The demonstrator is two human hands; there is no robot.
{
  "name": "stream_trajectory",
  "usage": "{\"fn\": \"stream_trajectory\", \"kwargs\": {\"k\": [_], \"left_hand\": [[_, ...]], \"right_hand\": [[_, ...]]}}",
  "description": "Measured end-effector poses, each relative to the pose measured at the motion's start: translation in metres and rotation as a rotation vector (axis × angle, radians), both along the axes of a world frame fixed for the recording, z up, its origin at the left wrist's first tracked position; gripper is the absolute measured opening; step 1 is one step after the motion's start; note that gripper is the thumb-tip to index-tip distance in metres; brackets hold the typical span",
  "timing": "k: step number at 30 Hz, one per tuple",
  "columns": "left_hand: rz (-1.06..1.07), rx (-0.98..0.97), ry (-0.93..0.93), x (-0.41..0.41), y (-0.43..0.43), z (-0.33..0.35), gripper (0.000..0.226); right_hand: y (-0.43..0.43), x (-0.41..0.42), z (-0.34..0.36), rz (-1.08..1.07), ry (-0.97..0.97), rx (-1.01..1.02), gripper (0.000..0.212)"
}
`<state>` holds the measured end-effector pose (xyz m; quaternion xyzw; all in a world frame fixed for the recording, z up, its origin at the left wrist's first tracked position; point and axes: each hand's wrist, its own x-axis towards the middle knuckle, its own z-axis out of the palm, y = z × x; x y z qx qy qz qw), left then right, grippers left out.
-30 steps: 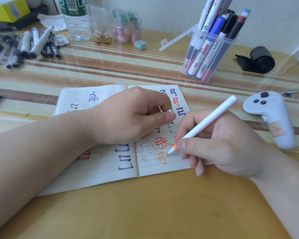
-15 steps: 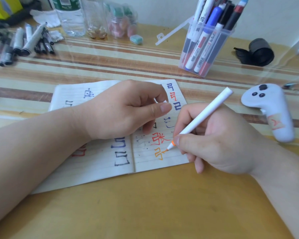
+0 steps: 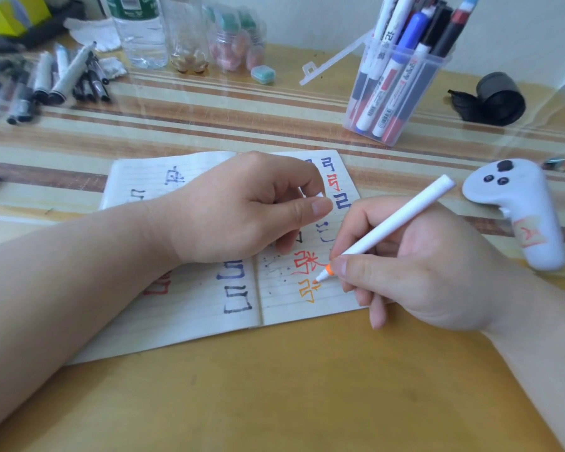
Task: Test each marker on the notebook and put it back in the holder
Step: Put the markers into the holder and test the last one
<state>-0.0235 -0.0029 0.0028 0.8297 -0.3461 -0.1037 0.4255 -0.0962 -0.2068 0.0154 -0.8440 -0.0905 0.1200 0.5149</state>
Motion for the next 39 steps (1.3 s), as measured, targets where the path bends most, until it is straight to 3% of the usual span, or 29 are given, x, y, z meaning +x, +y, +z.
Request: {"fn": "stream_trajectory", "kwargs": {"k": [3,13,21,39], "left_hand": [[-0.005,0.006,-0.011,-0.0003,-0.0006,0.0003,0.028],[0.004,0.005,-0.007,-0.0007,-0.0017,0.0004,0.027],[-0.003,0.007,-0.021,-0.0006,-0.0010,0.0011,0.025],[-0.014,0.028,-0.056,0.0002,-0.0017,-0.0005,0.028]], "right_hand": [[-0.0009,0.0005,0.0009,0.004,-0.011,-0.027,0.013],[0.0006,-0.0007,0.0035,0.051,-0.003,-0.049,0.005],[-0.0023,0.0040,0.0001,-0.029,0.036,0.029,0.004],[0.0024,0.0017,0.0035,0.022,-0.011,-0.069,0.007]]}}
